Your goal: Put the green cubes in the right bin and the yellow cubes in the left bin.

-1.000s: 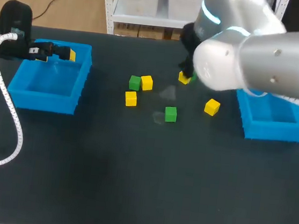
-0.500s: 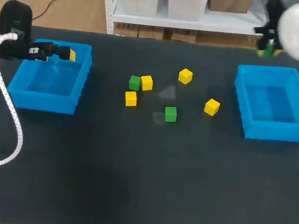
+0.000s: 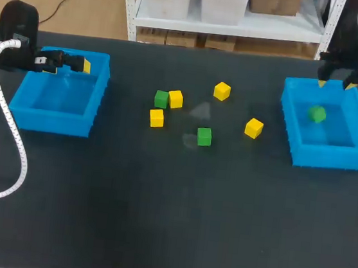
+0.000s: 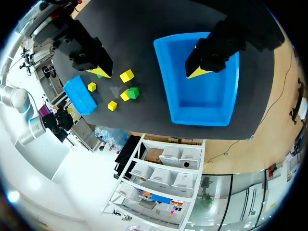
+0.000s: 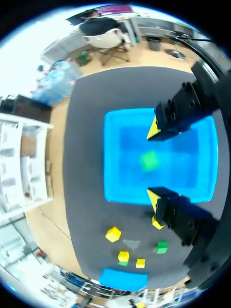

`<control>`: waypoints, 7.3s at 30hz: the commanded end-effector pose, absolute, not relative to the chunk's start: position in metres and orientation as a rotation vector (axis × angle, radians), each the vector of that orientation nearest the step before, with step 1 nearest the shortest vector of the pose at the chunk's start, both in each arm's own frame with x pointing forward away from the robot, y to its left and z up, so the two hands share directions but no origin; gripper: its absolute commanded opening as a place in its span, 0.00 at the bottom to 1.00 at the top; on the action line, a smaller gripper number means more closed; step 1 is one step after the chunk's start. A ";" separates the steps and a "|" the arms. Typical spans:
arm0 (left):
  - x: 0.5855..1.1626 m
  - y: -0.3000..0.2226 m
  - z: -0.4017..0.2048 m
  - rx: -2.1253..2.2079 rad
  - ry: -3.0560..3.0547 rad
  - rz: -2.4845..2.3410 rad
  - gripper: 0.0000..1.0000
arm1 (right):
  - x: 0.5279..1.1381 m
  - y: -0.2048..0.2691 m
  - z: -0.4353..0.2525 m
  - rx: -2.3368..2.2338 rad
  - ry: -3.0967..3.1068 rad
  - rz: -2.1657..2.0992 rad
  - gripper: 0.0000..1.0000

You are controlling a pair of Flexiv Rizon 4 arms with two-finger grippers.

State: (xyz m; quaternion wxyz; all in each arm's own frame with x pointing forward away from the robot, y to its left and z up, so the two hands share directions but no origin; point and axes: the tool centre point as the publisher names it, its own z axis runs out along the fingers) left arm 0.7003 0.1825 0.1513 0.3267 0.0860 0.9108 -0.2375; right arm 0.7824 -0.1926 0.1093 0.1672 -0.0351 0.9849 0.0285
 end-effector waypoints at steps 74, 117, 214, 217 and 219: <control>0.700 0.185 0.150 0.230 2.376 -0.635 1.00 | 0.692 0.058 -0.010 -0.280 3.130 0.056 1.00; 0.700 0.185 0.150 0.230 2.376 -0.635 1.00 | 0.769 -0.168 0.129 0.510 2.662 0.131 0.00; 0.700 0.185 0.150 0.230 2.376 -0.635 1.00 | 0.793 0.201 0.020 -0.036 2.989 0.081 1.00; 0.700 0.185 0.150 0.230 2.376 -0.635 1.00 | 0.794 0.203 0.019 -0.042 2.991 0.084 1.00; 0.700 0.185 0.150 0.230 2.376 -0.635 1.00 | 0.794 0.205 0.018 -0.047 2.992 0.083 1.00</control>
